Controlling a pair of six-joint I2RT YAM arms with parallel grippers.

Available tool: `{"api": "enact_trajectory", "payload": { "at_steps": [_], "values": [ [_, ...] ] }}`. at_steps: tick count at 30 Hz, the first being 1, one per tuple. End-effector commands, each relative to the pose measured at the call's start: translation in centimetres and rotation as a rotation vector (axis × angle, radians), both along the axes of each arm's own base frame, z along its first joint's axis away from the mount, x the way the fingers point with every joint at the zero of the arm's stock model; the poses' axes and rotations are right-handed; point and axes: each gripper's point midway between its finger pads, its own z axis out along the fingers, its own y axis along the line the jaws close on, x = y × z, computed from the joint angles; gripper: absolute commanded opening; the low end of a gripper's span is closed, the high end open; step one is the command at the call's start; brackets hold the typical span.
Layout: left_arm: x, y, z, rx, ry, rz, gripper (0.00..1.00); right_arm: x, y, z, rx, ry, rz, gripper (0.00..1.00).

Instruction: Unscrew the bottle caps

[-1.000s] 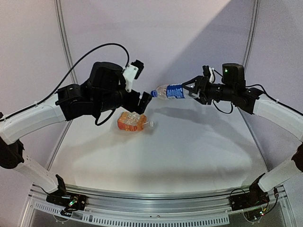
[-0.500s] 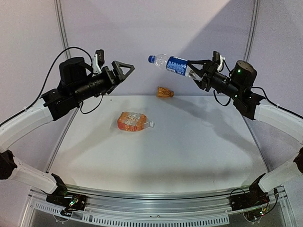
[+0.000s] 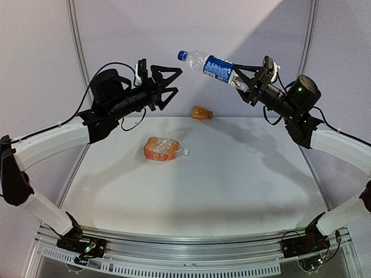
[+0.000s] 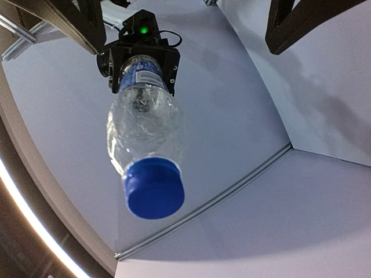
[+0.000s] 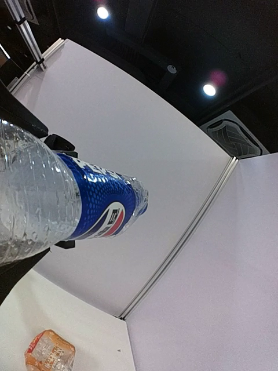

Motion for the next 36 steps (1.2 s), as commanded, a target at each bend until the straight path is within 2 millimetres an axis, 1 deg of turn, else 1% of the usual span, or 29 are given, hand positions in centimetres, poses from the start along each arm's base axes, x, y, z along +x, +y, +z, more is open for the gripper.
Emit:
{"api": "enact_trajectory", "payload": {
  "at_steps": [1,4,8,13,16,22,25,27,28,30,31,32,33,34,35,36],
  "values": [
    [0.1,-1.4,2.6,-0.072,-0.044,-0.064,0.99,-0.8,1.3,-0.5,-0.003,-0.004,0.06,0.38],
    [0.7,-2.4,3.0,-0.098,-0.046,-0.08,0.97,-0.9,1.8,-1.0,-0.011,0.003,0.075,0.37],
    [1.2,-3.2,4.0,-0.141,-0.065,-0.096,0.95,-0.9,1.8,-1.3,-0.024,0.004,0.074,0.37],
    [1.5,-4.1,4.0,-0.148,-0.067,-0.108,0.94,-0.8,2.0,-1.4,-0.034,0.003,0.079,0.37],
    [1.8,-4.5,3.6,-0.147,-0.062,-0.115,0.89,-0.9,2.1,-1.6,-0.041,0.004,0.09,0.37],
    [2.0,-5.3,3.4,-0.152,-0.065,-0.132,0.72,-1.1,2.4,-2.0,-0.058,0.005,0.105,0.37],
    [2.0,-5.5,3.3,-0.153,-0.066,-0.14,0.58,-1.1,2.6,-2.2,-0.068,0.008,0.112,0.37],
    [2.0,-5.6,3.1,-0.151,-0.063,-0.145,0.46,-1.1,2.6,-2.6,-0.078,0.016,0.115,0.37],
    [2.0,-5.6,3.0,-0.15,-0.06,-0.148,0.41,-1.1,2.6,-2.8,-0.084,0.016,0.115,0.37],
    [1.9,-5.6,2.8,-0.145,-0.059,-0.148,0.35,-1.0,2.7,-3.4,-0.105,0.032,0.111,0.38],
    [1.8,-5.5,2.7,-0.141,-0.059,-0.149,0.34,-1.0,2.6,-3.6,-0.115,0.038,0.107,0.41],
    [1.8,-5.4,2.7,-0.139,-0.06,-0.146,0.33,-1.1,2.6,-3.7,-0.126,0.039,0.103,0.47],
    [1.7,-5.2,2.6,-0.135,-0.06,-0.142,0.32,-1.1,2.6,-4.0,-0.139,0.04,0.099,0.56],
    [1.6,-4.9,2.7,-0.134,-0.061,-0.135,0.32,-1.1,2.5,-4.1,-0.148,0.042,0.096,0.67],
    [1.6,-4.7,2.4,-0.128,-0.057,-0.13,0.32,-1.2,2.5,-4.3,-0.164,0.044,0.093,0.76],
    [1.5,-4.4,2.4,-0.126,-0.058,-0.125,0.31,-1.2,2.5,-4.7,-0.181,0.053,0.09,0.82]
  ]
}}
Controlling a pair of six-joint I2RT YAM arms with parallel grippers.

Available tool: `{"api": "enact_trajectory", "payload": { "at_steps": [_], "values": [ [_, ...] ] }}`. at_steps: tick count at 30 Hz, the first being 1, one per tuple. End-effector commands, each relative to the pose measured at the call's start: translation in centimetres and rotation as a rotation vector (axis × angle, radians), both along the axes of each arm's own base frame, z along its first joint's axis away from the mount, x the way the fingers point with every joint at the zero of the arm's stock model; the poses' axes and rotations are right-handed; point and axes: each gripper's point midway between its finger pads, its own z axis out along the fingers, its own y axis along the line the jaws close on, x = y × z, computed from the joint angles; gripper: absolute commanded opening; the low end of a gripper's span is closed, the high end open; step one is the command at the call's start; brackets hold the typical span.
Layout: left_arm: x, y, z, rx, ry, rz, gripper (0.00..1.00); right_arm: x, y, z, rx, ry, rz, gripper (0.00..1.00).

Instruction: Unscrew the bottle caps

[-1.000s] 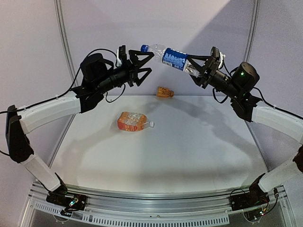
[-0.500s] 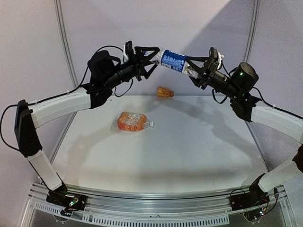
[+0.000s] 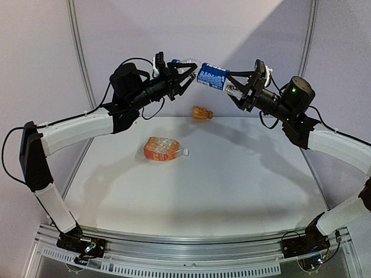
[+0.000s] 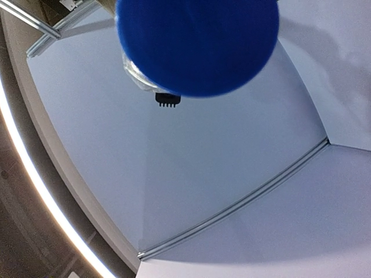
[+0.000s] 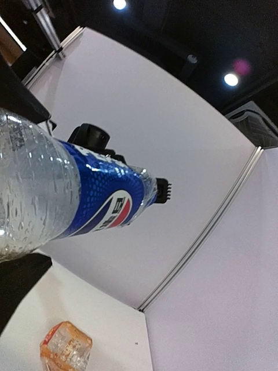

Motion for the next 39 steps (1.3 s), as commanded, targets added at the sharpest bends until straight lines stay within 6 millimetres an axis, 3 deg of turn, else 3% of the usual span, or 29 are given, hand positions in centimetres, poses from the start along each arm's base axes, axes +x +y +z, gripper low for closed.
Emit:
{"api": "enact_trajectory", "payload": {
  "at_steps": [1,4,9,16,21,27,35,39],
  "values": [
    [-1.2,0.8,0.4,0.013,-0.046,-0.002,0.31,-0.5,0.4,-2.7,-0.119,0.055,0.006,0.86],
    [-1.4,1.7,0.5,0.039,-0.054,0.014,0.31,-0.7,0.0,-3.8,-0.204,0.044,-0.018,0.99],
    [-2.0,3.1,0.0,0.118,-0.067,0.039,0.3,-1.6,-0.8,-5.1,-0.337,0.022,-0.035,0.99],
    [-2.7,4.4,-2.5,0.261,-0.056,0.048,0.29,-3.0,-2.0,-7.1,-0.472,-0.025,0.025,0.99],
    [-3.5,4.3,-3.2,0.4,-0.097,0.012,0.29,-2.8,-2.9,-8.6,-0.55,-0.016,0.03,0.99],
    [-4.2,4.5,-5.4,0.537,-0.101,-0.028,0.28,-5.1,-2.1,-8.8,-0.56,-0.122,0.161,0.99],
    [-6.3,2.3,-5.8,0.501,-0.145,-0.217,0.25,-6.7,-1.4,-9.0,-0.586,-0.268,0.257,0.99],
    [-5.8,2.1,-6.8,0.533,-0.107,-0.219,0.21,-6.8,-0.1,-9.4,-0.662,-0.306,0.274,0.99]
  ]
}}
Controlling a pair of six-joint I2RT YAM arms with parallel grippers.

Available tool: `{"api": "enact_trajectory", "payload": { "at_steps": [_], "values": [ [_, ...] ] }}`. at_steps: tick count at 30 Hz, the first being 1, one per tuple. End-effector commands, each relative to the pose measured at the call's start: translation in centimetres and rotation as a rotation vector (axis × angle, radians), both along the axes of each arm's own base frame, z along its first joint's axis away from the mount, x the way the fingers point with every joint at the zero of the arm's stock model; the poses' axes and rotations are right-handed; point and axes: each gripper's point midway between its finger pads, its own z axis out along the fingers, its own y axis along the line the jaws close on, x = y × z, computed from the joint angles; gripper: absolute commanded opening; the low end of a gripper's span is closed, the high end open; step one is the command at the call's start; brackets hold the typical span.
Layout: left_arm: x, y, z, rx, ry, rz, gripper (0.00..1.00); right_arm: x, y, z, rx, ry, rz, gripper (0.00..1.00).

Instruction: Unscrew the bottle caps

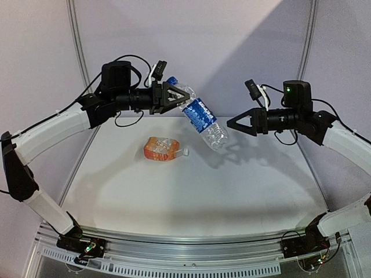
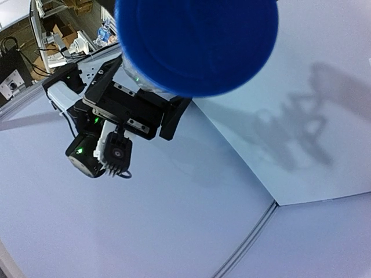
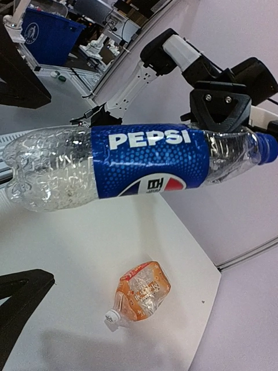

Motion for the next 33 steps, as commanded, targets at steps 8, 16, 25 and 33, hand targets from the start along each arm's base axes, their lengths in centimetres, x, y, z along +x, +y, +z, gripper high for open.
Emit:
{"api": "enact_trajectory", "payload": {
  "at_steps": [8,16,25,33],
  "values": [
    [0.7,-1.1,-1.4,0.072,0.043,0.028,0.2,-0.6,3.5,-0.9,-0.142,-0.132,0.07,0.99],
    [1.0,-2.8,-1.5,0.048,0.077,0.076,0.2,0.6,5.2,-1.4,-0.188,-0.187,-0.048,0.99],
    [0.4,-3.6,-1.5,0.075,0.07,0.043,0.19,1.5,5.4,-1.4,-0.208,-0.243,-0.11,0.95],
    [0.1,-3.7,-1.8,0.094,0.074,0.045,0.18,1.5,5.2,-2.2,-0.236,-0.247,-0.105,0.72]
  ]
}}
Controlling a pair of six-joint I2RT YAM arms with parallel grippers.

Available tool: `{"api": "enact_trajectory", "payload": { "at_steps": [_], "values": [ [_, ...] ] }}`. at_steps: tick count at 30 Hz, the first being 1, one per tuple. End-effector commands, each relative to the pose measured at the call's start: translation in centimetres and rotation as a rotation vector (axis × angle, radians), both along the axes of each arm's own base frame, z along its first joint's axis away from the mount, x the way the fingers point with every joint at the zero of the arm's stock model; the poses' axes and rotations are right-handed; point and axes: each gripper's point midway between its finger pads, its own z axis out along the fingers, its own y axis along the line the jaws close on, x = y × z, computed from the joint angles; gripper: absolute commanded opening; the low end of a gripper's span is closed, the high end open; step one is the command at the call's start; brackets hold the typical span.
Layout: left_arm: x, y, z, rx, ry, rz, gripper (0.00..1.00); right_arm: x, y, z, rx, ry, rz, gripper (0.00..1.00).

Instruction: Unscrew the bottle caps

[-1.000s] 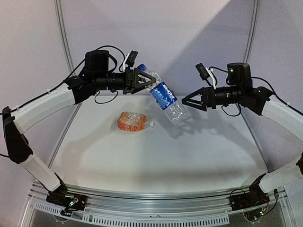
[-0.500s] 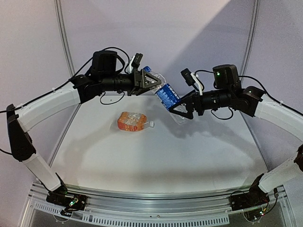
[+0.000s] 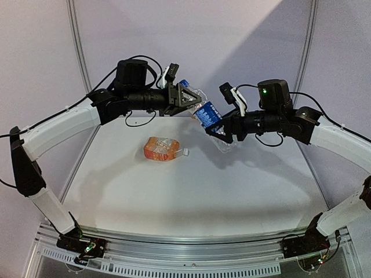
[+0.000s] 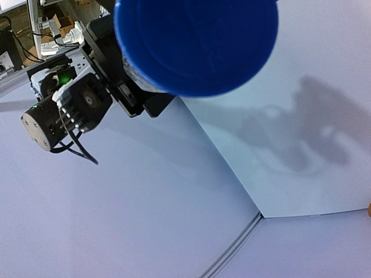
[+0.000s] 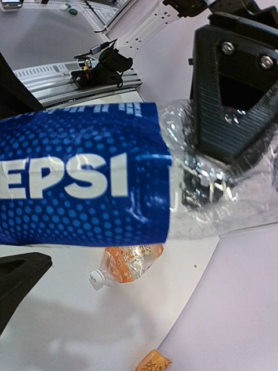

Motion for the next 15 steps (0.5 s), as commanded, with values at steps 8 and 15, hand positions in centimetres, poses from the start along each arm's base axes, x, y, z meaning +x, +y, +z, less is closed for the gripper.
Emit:
{"api": "enact_trajectory", "payload": {
  "at_steps": [8,15],
  "values": [
    [-0.11,-0.61,-1.05,0.028,0.024,-0.007,0.18,0.08,0.4,0.15,0.013,-0.006,0.002,0.51],
    [-0.16,-0.49,-1.09,0.024,0.026,-0.003,0.52,-0.22,0.22,-0.08,0.019,0.0,0.004,0.38]
  ]
}}
